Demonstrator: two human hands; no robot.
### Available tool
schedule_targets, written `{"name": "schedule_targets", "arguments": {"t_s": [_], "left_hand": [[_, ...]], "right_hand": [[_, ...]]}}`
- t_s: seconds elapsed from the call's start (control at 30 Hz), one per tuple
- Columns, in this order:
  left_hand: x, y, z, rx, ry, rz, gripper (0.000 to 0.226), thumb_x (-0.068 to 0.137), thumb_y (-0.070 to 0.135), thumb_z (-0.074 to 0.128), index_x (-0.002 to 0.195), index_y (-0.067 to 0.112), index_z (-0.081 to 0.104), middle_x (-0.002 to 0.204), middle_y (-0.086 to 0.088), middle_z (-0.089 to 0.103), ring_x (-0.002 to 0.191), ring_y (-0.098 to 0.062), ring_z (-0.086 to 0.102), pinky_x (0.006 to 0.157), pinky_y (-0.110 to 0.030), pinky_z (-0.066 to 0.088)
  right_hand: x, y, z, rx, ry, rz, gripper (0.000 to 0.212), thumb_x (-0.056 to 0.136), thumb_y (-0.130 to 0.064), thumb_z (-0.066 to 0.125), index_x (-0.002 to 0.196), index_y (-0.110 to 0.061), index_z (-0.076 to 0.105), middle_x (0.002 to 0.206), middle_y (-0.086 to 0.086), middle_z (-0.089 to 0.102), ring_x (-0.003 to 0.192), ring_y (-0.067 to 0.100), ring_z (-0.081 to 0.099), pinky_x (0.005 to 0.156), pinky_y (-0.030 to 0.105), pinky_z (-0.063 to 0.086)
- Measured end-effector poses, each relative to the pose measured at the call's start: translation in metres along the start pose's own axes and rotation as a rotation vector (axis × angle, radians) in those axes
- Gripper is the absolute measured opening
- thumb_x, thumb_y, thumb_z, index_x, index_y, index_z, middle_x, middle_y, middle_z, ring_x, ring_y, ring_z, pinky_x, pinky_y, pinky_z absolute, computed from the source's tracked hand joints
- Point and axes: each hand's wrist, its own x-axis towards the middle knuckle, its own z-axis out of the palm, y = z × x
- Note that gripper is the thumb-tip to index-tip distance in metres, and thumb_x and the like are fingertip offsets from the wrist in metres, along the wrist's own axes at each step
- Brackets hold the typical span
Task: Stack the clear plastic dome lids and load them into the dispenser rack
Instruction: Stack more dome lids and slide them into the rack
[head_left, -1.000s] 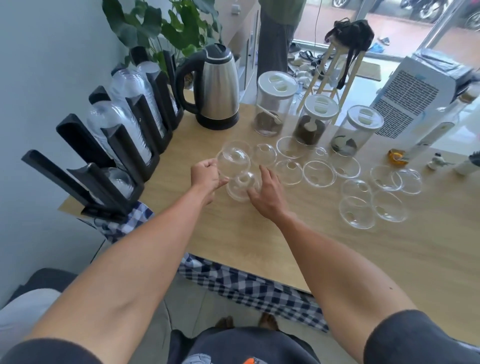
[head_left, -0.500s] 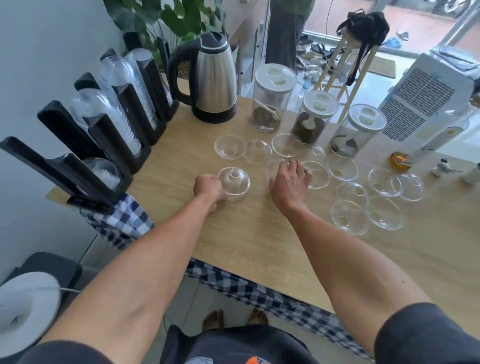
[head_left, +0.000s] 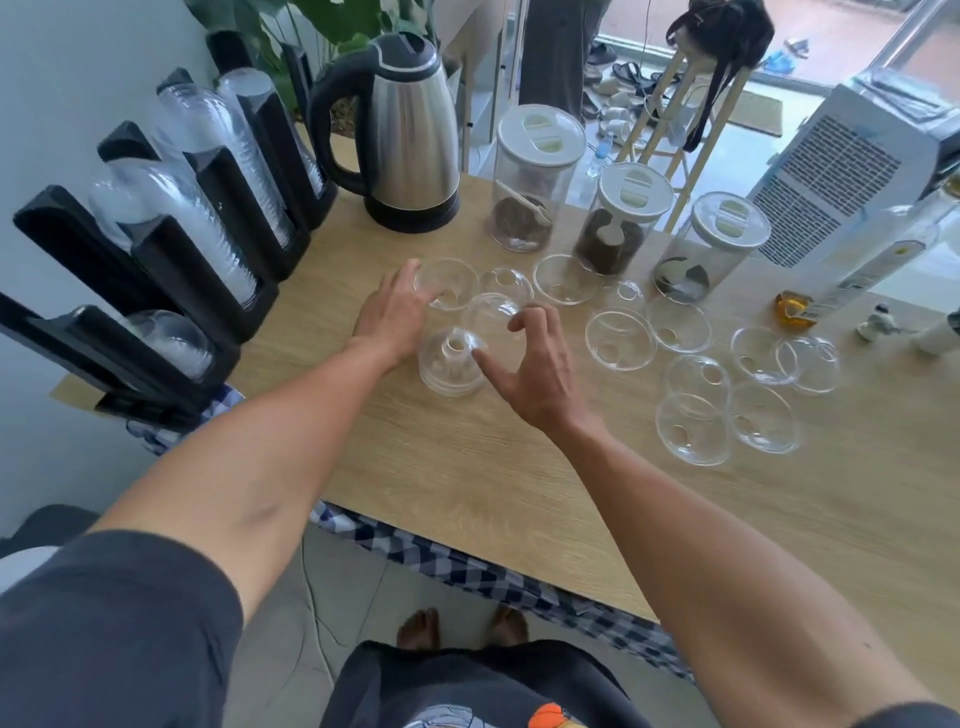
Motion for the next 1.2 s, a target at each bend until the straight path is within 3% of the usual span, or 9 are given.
{"name": "schedule_targets", "arguments": {"t_s": [0.1,0.2,0.33,0.43,0.6,0.73,0.8,0.93,1.2], "left_hand": [[0.012,-0.001,0.001,0.044,-0.046,0.048,0.031,0.101,0.015,0.058,0.129,0.02,0.069,0.158,-0.012,0.037,0.134,-0.039,0.044,0.101,-0.053,0.049],[0.014,-0.004,0.007,-0.011,-0.024,0.017,0.021,0.103,0.018,0.056,0.112,0.012,0.074,0.152,-0.014,0.045,0.129,-0.039,0.049,0.096,-0.051,0.051],[0.005,-0.014,0.003,-0.166,0.1,-0.048,0.025,0.107,0.022,0.048,0.12,0.016,0.069,0.126,-0.012,0.059,0.108,-0.036,0.06,0.081,-0.046,0.052],[-0.004,-0.021,-0.007,-0.287,0.203,-0.106,0.022,0.108,0.022,0.046,0.122,0.017,0.062,0.117,-0.011,0.064,0.103,-0.032,0.063,0.077,-0.041,0.05],[-0.016,-0.026,-0.02,-0.843,0.264,-0.374,0.033,0.106,0.011,0.043,0.136,0.023,0.05,0.104,-0.009,0.071,0.093,-0.023,0.072,0.081,-0.042,0.063],[-0.025,-0.017,-0.031,-1.3,0.191,-0.546,0.039,0.105,0.0,0.043,0.142,0.013,0.044,0.105,-0.014,0.068,0.087,-0.021,0.077,0.079,-0.036,0.065],[-0.031,-0.008,-0.037,-1.432,0.13,-0.584,0.038,0.105,-0.003,0.044,0.141,0.01,0.045,0.1,-0.014,0.068,0.087,-0.023,0.077,0.08,-0.036,0.064],[-0.046,0.003,-0.037,-1.434,-0.06,-0.563,0.035,0.104,-0.005,0.046,0.138,0.006,0.048,0.092,-0.015,0.069,0.089,-0.028,0.075,0.091,-0.045,0.059],[-0.059,0.015,-0.015,-1.217,-0.224,-0.531,0.034,0.098,-0.01,0.053,0.126,0.01,0.056,0.11,-0.024,0.071,0.077,-0.021,0.076,0.07,-0.032,0.063]], "right_hand": [[-0.003,-0.008,0.012,0.042,-0.109,-0.006,0.071,0.08,-0.035,0.087,0.132,0.0,0.052,0.127,0.016,0.059,0.113,0.027,0.059,0.097,0.031,0.049],[-0.004,-0.011,0.023,-0.007,-0.203,-0.003,0.079,0.08,-0.036,0.088,0.139,0.001,0.051,0.136,0.018,0.06,0.122,0.032,0.06,0.104,0.038,0.047],[0.0,-0.012,0.03,-0.04,-0.264,0.011,0.079,0.081,-0.039,0.086,0.141,0.0,0.053,0.141,0.016,0.058,0.125,0.034,0.059,0.105,0.04,0.046],[0.0,-0.011,0.035,-0.048,-0.293,0.046,0.081,0.081,-0.041,0.086,0.143,-0.002,0.052,0.142,0.015,0.056,0.124,0.035,0.059,0.106,0.043,0.048],[-0.007,-0.013,0.042,-0.02,-0.261,0.078,0.081,0.081,-0.039,0.087,0.144,-0.003,0.051,0.143,0.016,0.055,0.124,0.035,0.058,0.105,0.045,0.048],[-0.007,-0.019,0.039,0.034,-0.27,0.149,0.091,0.085,-0.048,0.08,0.155,-0.007,0.038,0.153,0.014,0.047,0.136,0.03,0.049,0.111,0.042,0.042],[-0.007,-0.023,0.034,0.09,-0.246,0.209,0.085,0.091,-0.049,0.071,0.158,-0.011,0.033,0.155,0.012,0.045,0.14,0.025,0.045,0.113,0.039,0.039],[0.0,-0.028,0.021,0.222,-0.123,0.361,0.06,0.101,-0.027,0.048,0.159,-0.015,0.037,0.159,0.007,0.045,0.146,0.018,0.04,0.12,0.036,0.032],[-0.002,-0.02,0.014,0.235,-0.194,0.381,0.061,0.095,-0.021,0.038,0.155,-0.016,0.046,0.158,0.005,0.05,0.147,0.018,0.041,0.124,0.038,0.031]]}}
